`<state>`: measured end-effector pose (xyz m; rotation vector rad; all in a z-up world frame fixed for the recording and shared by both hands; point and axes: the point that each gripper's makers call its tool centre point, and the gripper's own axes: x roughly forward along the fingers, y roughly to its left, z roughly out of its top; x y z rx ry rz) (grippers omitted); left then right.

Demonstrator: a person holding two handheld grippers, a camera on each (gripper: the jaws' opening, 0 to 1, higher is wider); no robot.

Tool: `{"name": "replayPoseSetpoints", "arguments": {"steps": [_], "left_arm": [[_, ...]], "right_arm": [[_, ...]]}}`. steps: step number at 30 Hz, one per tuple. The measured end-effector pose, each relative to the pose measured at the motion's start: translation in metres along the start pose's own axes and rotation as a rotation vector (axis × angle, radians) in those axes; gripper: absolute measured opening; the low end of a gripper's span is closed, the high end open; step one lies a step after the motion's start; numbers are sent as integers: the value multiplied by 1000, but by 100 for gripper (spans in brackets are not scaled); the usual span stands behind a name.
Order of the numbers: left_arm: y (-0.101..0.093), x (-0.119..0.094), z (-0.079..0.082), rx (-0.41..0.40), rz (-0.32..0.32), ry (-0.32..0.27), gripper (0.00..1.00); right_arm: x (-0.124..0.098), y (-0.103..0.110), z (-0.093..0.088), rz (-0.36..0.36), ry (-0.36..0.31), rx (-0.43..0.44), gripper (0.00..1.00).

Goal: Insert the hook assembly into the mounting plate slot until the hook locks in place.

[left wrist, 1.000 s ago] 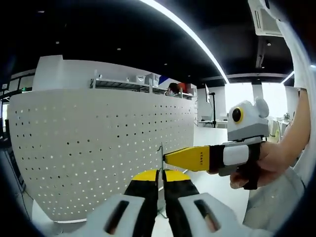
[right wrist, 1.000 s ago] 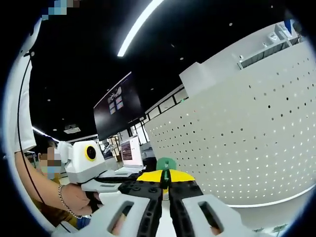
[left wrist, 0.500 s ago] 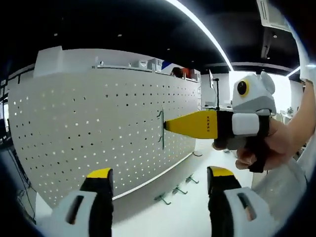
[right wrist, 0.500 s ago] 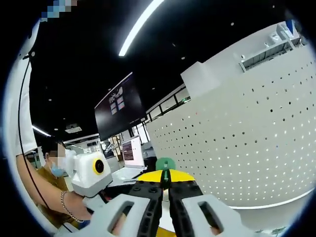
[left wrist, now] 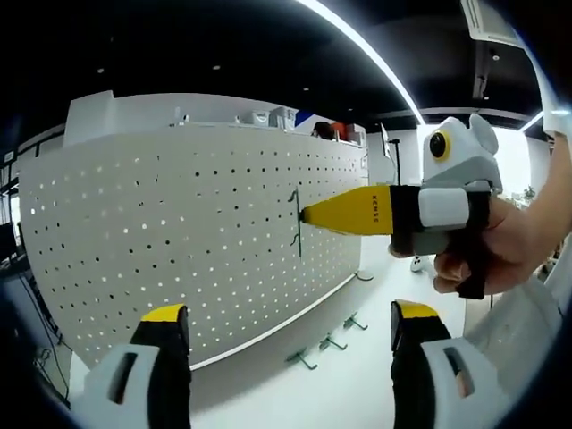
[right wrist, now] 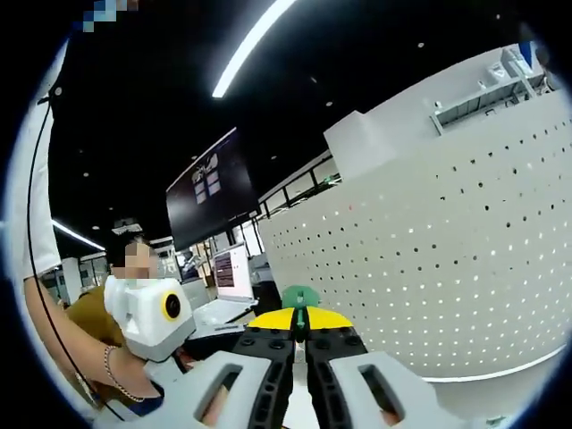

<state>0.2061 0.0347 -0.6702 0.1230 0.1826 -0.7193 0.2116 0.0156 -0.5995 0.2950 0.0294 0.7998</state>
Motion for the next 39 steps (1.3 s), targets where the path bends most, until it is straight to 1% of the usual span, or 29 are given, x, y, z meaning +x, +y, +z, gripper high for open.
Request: {"name": "replayPoseSetpoints", "arguments": {"steps": [3,5,7,10,12,13,15,20,28,34,39], "left_arm": [[0,-2,-3,-9,5,5,95],[-1,-6,-3,-11,6,4,95],[-2,-8,-4,-10,6,2,95],[-2,-12,-8,-14,15,4,94],[-2,-15,-10,-27,21,9,94],[-2,-16,-11,-26,24,8,94],[-3,-19,-15,-28,25,12,94],[-5,-24,-21,-31,24,21,96],[-5,-30,-22,-35,34,2,96],[-5,-34,-23,-45,39,-18,96],[-7,-36,-24,-44,36,-21,95]], "right_arm": [[3,-14,10,-55,6,-34,0],[5,-18,14,-73,9,-57,0],[6,-26,19,-109,12,-70,1],[8,-34,28,-140,8,-114,1],[11,-37,32,-155,8,-126,0],[11,-42,36,-177,8,-147,0],[13,-45,39,-182,9,-152,0],[17,-55,50,-228,6,-191,0],[26,-63,61,-282,-8,-226,1],[32,-74,69,-342,-8,-267,1],[37,-82,77,-379,-9,-286,1]]}}
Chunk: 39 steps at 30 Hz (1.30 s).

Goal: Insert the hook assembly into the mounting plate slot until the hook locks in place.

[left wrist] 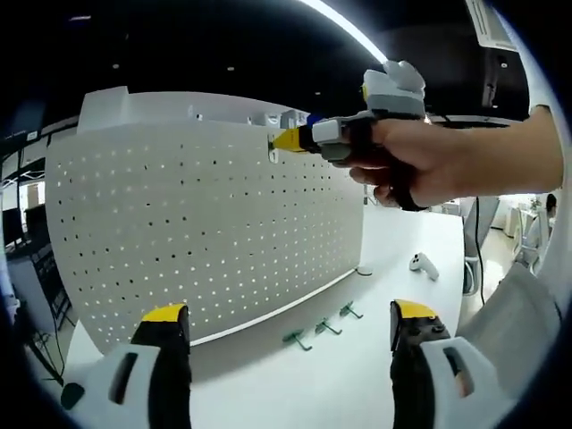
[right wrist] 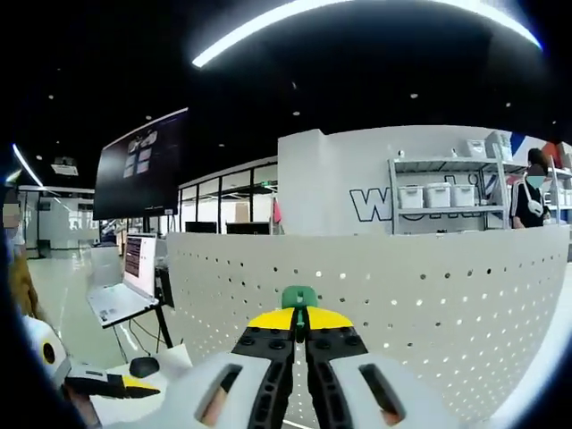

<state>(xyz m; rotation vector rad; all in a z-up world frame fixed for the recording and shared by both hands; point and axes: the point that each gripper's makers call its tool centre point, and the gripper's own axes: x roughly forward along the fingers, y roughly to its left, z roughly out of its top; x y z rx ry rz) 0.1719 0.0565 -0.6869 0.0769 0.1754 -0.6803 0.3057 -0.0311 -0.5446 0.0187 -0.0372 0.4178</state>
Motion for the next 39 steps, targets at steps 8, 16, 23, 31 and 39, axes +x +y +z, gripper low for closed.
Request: {"name": "replayPoseSetpoints", "arguments": {"steps": [8,16,23,31,39], "left_arm": [[0,0,1,-7,-1,-13,94],[0,1,1,-9,-4,-27,94],[0,2,0,-9,-11,-34,93],[-2,3,0,-26,-22,-47,93],[-1,2,0,-35,-18,-48,93]], "right_arm": [[9,-13,5,-62,-17,-10,1],[20,-9,10,-87,-32,-40,1],[29,-11,14,-108,-62,-48,1],[40,-9,7,-111,-59,-67,1],[48,-11,4,-114,-49,-70,1]]}}
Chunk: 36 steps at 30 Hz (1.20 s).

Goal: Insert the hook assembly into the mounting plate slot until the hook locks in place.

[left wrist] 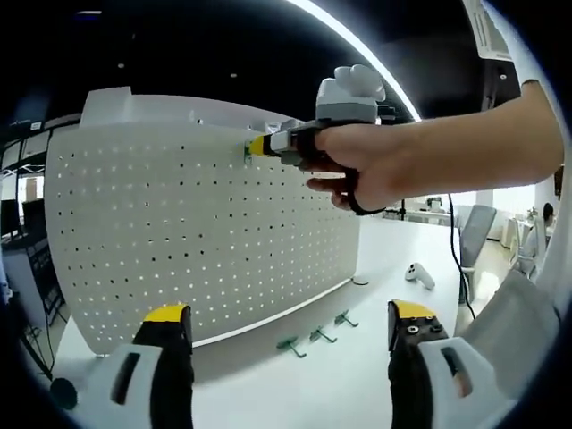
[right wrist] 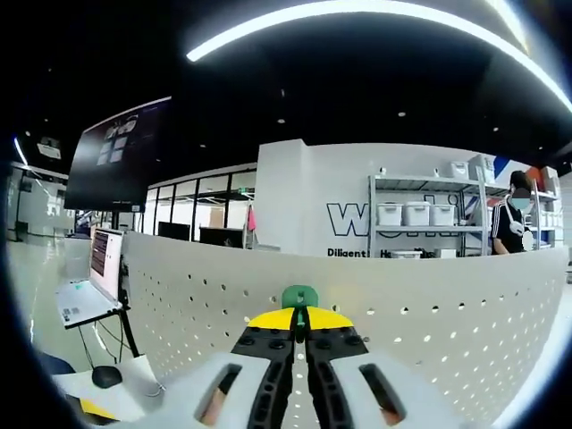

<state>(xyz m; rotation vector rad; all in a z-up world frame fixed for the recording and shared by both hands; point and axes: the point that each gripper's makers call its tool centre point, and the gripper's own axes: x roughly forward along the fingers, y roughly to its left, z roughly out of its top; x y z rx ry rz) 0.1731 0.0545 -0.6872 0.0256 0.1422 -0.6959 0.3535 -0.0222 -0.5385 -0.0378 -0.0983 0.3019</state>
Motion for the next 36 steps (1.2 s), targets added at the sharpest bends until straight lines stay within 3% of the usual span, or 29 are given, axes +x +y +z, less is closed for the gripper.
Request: {"name": "replayPoseSetpoints", "arguments": {"steps": [18,23,30,32,36], "left_arm": [[2,-7,-7,1,1,33,91],[0,-7,-7,5,-5,38,91],[-2,-6,-3,8,-15,32,90],[-2,-6,-3,9,-15,33,90],[1,-7,-3,4,-8,32,90]], "right_arm": [[7,-1,-11,-9,28,-5,1],[8,-1,-11,-55,33,-57,1],[11,-3,-11,-168,8,1,2],[12,-2,-19,-175,32,19,2],[13,-3,-16,-177,17,19,3]]}}
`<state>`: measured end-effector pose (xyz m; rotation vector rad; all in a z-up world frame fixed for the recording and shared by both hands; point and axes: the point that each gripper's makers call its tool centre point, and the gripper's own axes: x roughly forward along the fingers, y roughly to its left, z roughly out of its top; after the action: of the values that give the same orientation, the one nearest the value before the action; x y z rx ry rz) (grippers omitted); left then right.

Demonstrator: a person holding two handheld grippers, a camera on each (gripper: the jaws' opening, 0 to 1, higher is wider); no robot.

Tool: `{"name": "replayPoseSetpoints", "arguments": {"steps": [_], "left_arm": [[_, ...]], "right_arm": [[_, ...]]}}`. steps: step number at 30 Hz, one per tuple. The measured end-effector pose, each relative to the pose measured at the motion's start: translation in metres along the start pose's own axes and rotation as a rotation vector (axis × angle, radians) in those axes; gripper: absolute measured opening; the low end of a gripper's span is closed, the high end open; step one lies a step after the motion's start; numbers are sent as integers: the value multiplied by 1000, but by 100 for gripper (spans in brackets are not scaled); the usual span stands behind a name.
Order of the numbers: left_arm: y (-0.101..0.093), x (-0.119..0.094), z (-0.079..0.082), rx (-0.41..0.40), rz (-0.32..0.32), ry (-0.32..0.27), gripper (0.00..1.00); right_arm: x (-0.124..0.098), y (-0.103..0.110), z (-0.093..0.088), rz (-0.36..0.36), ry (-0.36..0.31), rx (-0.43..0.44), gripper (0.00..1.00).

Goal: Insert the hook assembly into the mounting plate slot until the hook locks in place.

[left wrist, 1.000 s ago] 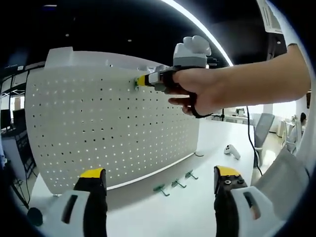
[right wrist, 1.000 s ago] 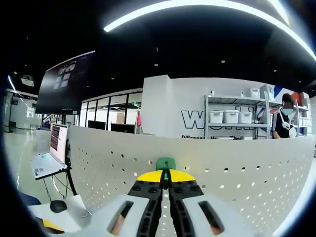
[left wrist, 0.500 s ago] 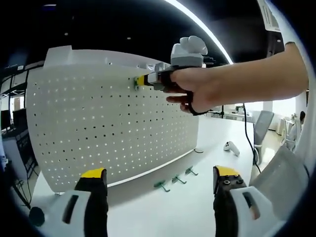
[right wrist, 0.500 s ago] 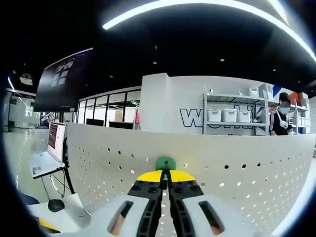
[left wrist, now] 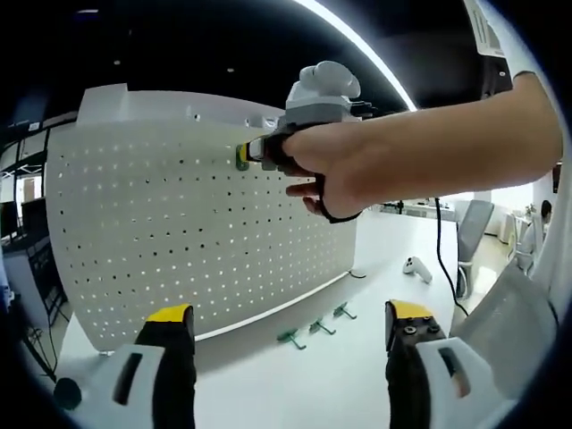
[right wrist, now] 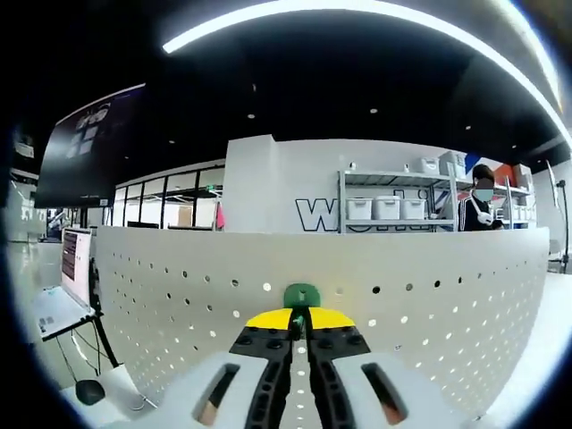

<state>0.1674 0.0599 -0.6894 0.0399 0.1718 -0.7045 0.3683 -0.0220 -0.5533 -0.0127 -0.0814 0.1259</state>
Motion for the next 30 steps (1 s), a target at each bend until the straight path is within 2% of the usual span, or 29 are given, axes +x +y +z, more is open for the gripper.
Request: {"name": "replayPoseSetpoints", "arguments": {"steps": [12,18,22,24,27,30], "left_arm": [[0,0,-1,2,-1,6,89],[-2,0,-3,-1,-7,11,90],[-2,0,-3,2,-6,12,90],[-1,0,-2,4,-4,12,90],[-1,1,-2,4,-3,14,90],[-1,1,-1,12,-4,16,90]], "right_arm": [[0,0,0,11,8,-1,3],[-5,1,0,44,-3,-8,5],[-5,1,1,82,-10,18,6],[-6,5,1,108,-7,-14,8],[-7,6,-1,135,3,25,14],[-10,15,-2,191,4,-15,22]]}}
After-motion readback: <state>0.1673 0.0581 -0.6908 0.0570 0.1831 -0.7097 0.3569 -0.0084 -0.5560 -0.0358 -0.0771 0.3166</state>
